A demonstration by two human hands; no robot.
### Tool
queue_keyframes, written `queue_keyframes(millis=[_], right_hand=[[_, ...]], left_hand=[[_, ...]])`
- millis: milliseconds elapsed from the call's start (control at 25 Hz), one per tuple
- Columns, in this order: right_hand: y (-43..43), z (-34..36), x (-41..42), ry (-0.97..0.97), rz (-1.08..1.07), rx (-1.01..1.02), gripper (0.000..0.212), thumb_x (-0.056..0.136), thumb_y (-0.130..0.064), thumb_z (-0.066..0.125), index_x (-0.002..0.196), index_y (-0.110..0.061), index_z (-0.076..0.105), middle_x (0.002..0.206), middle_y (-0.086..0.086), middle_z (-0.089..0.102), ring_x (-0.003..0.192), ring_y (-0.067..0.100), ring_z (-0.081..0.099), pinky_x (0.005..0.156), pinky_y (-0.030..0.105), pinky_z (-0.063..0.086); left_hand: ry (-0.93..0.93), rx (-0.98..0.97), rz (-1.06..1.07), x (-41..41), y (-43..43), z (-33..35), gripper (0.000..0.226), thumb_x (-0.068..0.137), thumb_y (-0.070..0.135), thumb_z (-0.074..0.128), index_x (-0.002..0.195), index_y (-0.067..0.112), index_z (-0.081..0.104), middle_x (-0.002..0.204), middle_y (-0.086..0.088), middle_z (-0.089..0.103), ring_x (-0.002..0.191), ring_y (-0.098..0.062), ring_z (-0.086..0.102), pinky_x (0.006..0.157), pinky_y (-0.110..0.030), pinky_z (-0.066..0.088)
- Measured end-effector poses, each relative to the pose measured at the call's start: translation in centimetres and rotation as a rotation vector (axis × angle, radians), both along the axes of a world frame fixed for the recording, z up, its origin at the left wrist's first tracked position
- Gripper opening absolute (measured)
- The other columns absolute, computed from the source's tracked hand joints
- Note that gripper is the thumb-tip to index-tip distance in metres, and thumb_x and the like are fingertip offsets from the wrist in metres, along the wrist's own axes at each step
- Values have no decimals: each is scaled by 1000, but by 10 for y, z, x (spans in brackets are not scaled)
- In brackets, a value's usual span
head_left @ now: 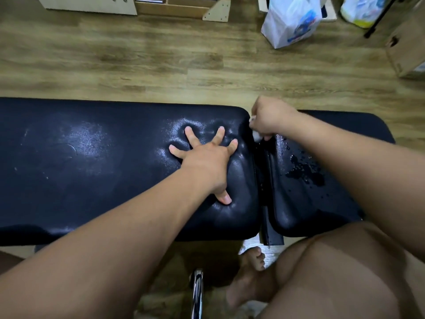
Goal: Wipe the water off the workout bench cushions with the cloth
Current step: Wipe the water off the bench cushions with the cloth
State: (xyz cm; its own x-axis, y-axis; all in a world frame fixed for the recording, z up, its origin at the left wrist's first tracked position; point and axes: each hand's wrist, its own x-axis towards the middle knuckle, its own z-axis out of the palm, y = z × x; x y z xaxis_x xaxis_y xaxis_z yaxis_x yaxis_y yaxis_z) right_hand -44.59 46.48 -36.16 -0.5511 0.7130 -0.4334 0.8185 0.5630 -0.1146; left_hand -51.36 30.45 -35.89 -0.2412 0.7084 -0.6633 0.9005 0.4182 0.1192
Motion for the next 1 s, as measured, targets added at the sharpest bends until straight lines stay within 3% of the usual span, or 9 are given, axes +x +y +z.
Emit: queue_keyframes(millis=[120, 240, 400, 480, 560, 680, 760, 880, 1000], right_hand=[[10, 6, -16, 155, -49, 70, 11, 81, -7, 59, 72, -8, 64, 74, 16, 71, 69, 27, 72, 66, 33, 59], [4, 6, 3, 77, 13, -85, 26, 91, -10, 47, 69, -10, 61, 76, 14, 73, 68, 25, 72, 56, 26, 55], [-2, 5, 22, 107, -20, -200, 22, 92, -12, 51, 71, -12, 59, 67, 11, 70, 56, 18, 70, 47, 18, 49], [10, 3, 11, 111, -11, -145, 20, 91, -14, 55, 74, -13, 66, 58, 4, 71, 41, 4, 62, 54, 19, 52], [14, -5, 3, 124, -60, -91, 17, 83, -9, 58, 75, -10, 73, 55, 1, 70, 42, 2, 62, 65, 25, 59], [7, -14, 5, 228, -90, 32, 20, 74, -6, 55, 80, -8, 74, 67, 13, 72, 61, 23, 71, 74, 31, 59], [10, -11, 3, 290, -74, 123, 20, 82, -12, 54, 90, -8, 72, 81, 19, 67, 76, 34, 66, 76, 28, 53], [10, 3, 1, 97, 101, 87, 18, 84, -14, 57, 88, -7, 73, 80, 16, 68, 82, 32, 65, 65, 24, 45], [-2, 11, 12, -91, 253, 52, 17, 85, -16, 57, 77, -8, 70, 59, 5, 59, 60, 22, 55, 50, 23, 34]], left_hand=[[-3, 0, -1, 0, -1, -1, 139, 48, 52, 90, 149, 46, -6, 156, 17, -26, 134, -59, -25, 92, -86, 13], [-7, 2, 7, 1, -2, 1, 139, 48, 51, 90, 149, 47, -5, 156, 17, -26, 134, -59, -25, 92, -86, 13], [2, 11, 5, 1, -2, -2, 139, 47, 51, 91, 149, 47, -5, 157, 18, -26, 135, -59, -24, 92, -86, 14], [7, 12, -5, 1, -1, -3, 140, 47, 50, 91, 149, 48, -4, 157, 18, -25, 135, -59, -24, 91, -87, 13], [-2, 14, 2, 1, -1, -3, 139, 46, 50, 91, 149, 48, -3, 157, 18, -25, 135, -59, -24, 90, -87, 13], [-4, -1, 6, 0, 0, -1, 139, 47, 49, 92, 149, 48, -3, 157, 19, -25, 135, -57, -24, 89, -87, 13], [-3, -5, 9, 3, -1, -1, 139, 47, 49, 92, 148, 50, -4, 156, 20, -24, 137, -55, -23, 91, -86, 14], [16, -12, 11, 4, -1, 3, 137, 48, 50, 91, 148, 51, -4, 156, 21, -23, 139, -54, -21, 93, -85, 15], [13, -4, 5, 2, -2, 0, 138, 48, 51, 91, 147, 52, -4, 156, 22, -24, 138, -54, -22, 93, -85, 15]])
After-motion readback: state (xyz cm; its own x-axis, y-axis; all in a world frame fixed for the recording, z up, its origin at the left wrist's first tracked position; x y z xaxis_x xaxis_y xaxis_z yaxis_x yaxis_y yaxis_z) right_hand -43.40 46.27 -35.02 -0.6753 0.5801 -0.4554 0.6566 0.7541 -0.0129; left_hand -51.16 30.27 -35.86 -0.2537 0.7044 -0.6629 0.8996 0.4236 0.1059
